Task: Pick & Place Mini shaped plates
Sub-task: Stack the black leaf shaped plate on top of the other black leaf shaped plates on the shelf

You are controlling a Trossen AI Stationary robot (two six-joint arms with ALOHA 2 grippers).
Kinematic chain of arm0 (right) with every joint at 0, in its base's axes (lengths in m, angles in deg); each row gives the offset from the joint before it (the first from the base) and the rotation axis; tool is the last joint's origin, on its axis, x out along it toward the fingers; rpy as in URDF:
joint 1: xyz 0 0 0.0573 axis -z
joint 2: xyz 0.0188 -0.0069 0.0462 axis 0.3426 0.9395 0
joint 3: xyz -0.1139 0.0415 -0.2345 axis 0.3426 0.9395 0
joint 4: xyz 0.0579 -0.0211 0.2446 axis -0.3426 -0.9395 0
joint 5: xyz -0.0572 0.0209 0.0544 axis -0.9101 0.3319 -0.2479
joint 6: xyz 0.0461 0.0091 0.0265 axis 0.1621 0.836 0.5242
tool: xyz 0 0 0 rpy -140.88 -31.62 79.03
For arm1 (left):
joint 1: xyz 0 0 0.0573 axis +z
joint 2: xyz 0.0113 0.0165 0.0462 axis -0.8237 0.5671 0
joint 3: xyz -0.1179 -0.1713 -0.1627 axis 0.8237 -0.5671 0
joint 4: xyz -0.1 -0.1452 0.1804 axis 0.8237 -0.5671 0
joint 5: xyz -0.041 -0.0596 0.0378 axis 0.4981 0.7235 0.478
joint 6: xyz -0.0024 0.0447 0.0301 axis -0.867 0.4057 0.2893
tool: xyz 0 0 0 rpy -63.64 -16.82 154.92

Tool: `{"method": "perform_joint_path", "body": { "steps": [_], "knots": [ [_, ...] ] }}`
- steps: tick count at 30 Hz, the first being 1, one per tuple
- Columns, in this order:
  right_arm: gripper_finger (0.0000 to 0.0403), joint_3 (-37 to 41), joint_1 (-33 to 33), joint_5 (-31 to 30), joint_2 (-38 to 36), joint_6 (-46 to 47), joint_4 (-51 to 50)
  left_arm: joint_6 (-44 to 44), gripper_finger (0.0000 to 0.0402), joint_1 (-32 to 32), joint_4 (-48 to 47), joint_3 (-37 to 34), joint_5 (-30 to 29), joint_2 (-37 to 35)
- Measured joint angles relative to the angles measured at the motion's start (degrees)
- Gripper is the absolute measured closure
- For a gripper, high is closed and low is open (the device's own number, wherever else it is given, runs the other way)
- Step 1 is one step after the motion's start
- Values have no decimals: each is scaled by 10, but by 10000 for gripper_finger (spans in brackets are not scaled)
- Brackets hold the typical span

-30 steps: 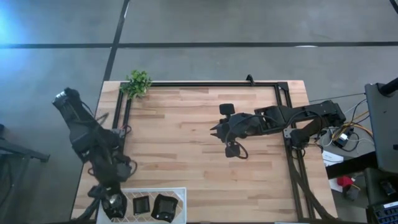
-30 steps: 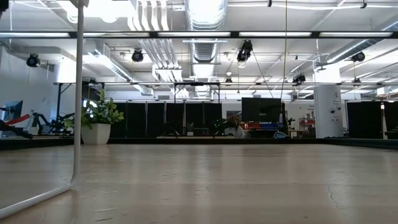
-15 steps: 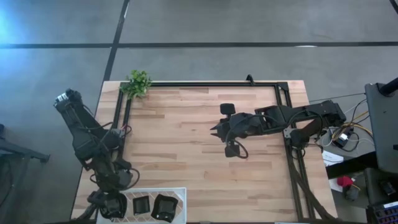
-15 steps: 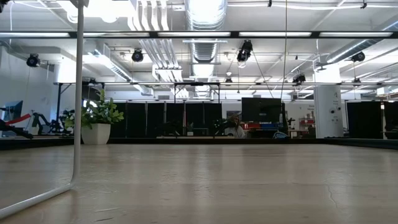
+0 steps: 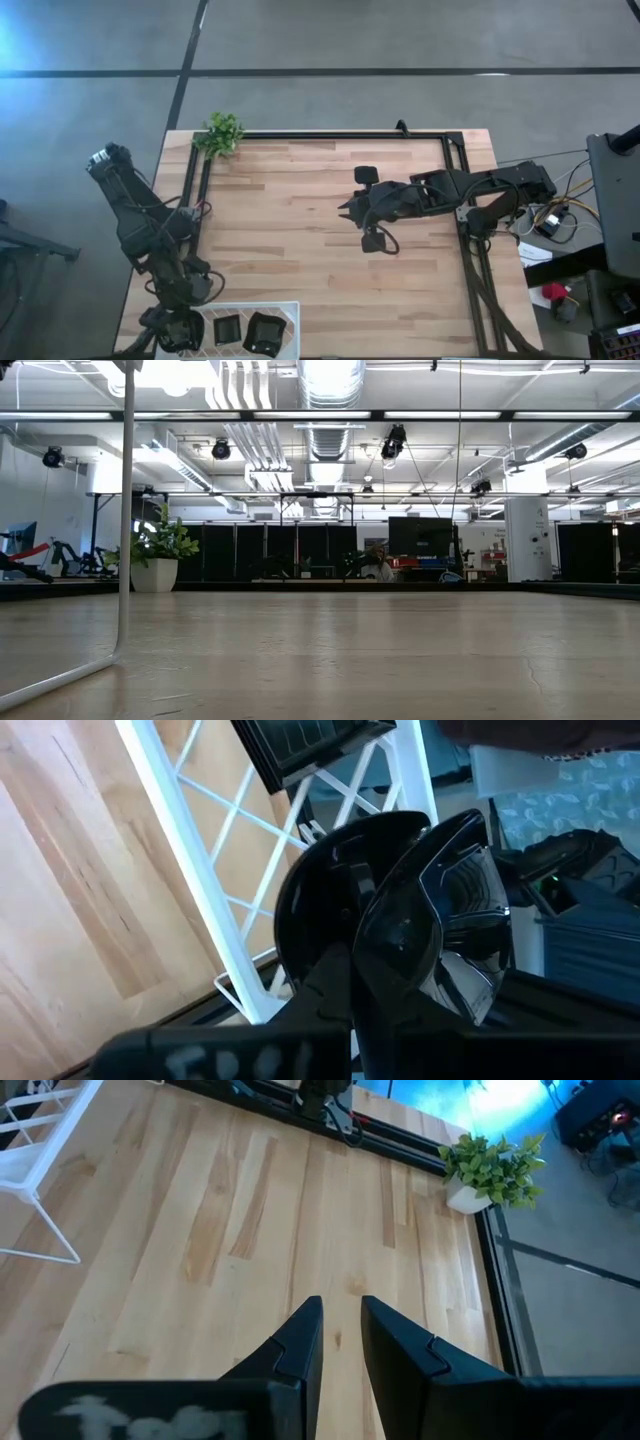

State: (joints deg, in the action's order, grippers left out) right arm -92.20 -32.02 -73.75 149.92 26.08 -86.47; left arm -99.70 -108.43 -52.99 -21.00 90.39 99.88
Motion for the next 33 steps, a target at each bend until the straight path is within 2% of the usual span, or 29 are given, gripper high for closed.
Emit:
{"method": "perform_joint_path", "body": {
  "steps": [13,19,23,27,33],
  "knots": [
    [335,0,0,0,0,14,0,-3,401,1,0,0,-36,2],
    [335,0,0,0,0,15,0,58,401,3,5,0,-35,2],
    [335,0,0,0,0,15,0,70,401,3,6,0,-37,2],
    [335,0,0,0,-1,15,0,54,401,3,4,0,-65,2],
    [335,0,0,0,-1,13,0,48,401,4,2,0,-49,2]
  ]
}}
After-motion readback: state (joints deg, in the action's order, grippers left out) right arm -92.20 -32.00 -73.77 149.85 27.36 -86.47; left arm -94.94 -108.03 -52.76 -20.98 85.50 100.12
